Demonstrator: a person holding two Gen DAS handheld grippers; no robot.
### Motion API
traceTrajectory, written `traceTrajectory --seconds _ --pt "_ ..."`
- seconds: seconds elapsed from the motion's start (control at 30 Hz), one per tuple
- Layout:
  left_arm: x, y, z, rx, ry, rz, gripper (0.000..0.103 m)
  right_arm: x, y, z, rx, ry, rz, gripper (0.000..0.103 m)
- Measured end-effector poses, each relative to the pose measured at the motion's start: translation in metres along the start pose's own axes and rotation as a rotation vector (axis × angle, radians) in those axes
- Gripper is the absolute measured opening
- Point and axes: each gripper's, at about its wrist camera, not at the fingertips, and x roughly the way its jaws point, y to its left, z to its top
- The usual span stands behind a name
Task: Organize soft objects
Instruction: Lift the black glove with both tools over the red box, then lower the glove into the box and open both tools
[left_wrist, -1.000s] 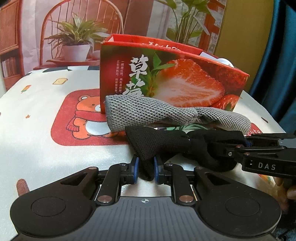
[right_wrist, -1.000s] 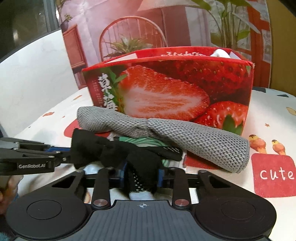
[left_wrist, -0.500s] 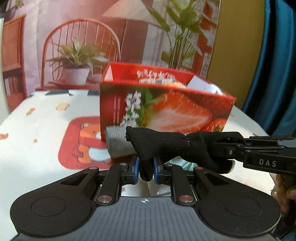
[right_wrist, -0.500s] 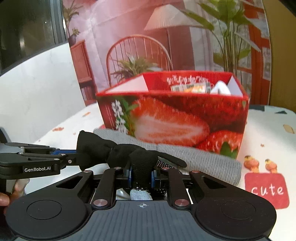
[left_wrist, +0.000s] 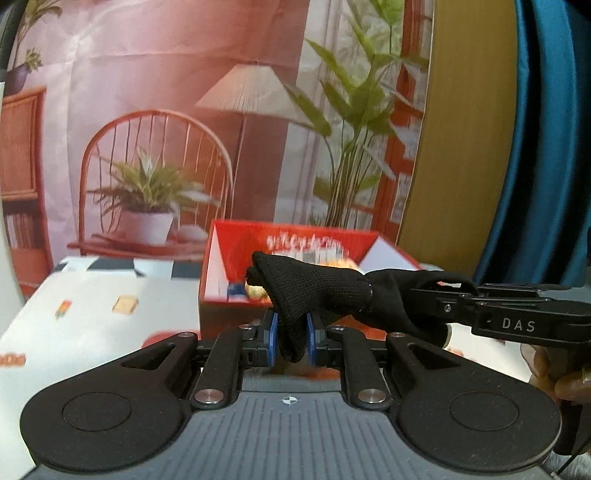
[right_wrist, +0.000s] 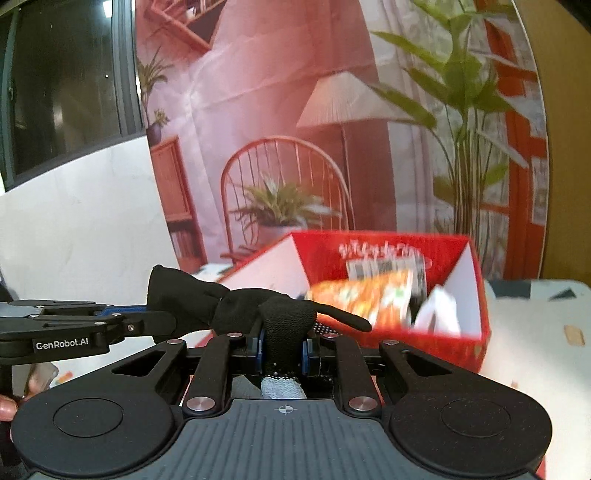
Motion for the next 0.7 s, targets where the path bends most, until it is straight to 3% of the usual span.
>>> traceTrajectory --seconds 0.33,0.7 --pt "0.057 0.003 0.050 0.000 0.032 -0.013 0.017 0.049 -0.027 0.047 -0.029 0.020 -0.062 0.016" --pt "0.114 0.023 0.057 -0.014 0.144 0.021 0.017 0.118 -0.049 0.047 -0.030 0.134 -0.112 0.016"
